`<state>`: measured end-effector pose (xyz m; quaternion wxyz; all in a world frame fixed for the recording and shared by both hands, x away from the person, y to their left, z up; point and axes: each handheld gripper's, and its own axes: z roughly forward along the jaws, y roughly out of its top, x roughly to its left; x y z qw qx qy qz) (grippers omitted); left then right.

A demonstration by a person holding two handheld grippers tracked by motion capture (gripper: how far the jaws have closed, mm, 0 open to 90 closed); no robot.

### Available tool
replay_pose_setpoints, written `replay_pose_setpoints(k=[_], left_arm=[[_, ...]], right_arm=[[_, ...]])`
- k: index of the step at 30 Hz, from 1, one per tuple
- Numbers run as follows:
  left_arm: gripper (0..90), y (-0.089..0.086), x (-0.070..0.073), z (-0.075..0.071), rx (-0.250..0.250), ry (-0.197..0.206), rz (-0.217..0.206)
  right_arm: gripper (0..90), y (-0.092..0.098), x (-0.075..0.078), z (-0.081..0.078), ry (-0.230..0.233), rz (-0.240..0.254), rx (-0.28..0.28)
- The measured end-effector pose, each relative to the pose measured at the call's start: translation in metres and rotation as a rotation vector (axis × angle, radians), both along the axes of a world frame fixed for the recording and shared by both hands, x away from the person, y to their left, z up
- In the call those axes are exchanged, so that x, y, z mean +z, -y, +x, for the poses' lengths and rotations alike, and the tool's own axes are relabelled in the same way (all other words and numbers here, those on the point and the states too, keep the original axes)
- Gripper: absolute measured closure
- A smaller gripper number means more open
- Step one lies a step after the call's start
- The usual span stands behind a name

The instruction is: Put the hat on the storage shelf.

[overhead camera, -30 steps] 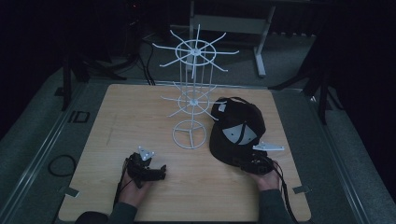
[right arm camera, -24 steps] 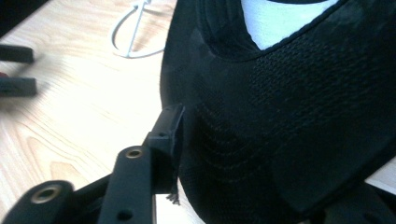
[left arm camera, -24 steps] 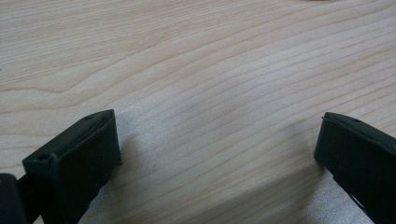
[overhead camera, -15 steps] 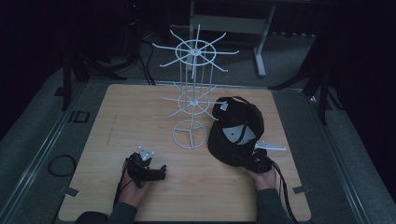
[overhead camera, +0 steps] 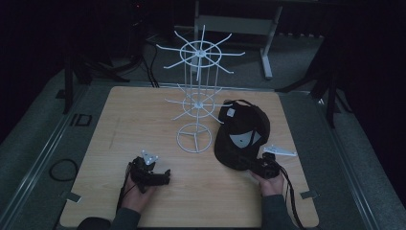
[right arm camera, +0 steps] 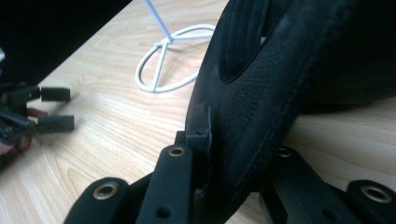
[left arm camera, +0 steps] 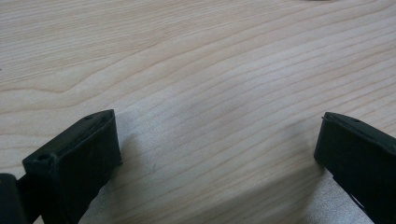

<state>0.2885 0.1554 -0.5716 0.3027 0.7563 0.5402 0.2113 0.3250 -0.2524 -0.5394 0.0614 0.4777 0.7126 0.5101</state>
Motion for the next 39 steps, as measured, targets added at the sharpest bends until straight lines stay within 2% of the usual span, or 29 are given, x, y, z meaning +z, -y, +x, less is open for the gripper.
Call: replay_pose_setpoints(k=[10,14,21,39], left_arm=[[0.1,0.000,0.000,0.000,0.000,0.000,0.000],[0.1,0.000,0.000,0.000,0.000,0.000,0.000],[0.1,0.000,0.000,0.000,0.000,0.000,0.000],[0.1,0.000,0.000,0.000,0.002,0.001,-0.001]], right_arm=[[86.4,0.007,0.005,-0.004,-0.002,0.050,-0.087],[86.5,0.008,0.008,-0.006,0.005,0.041,-0.123],[86.6,0.010,0.015,-0.011,0.050,0.013,-0.171],[86.7,0.013,0.029,-0.017,0.115,-0.051,-0.219]])
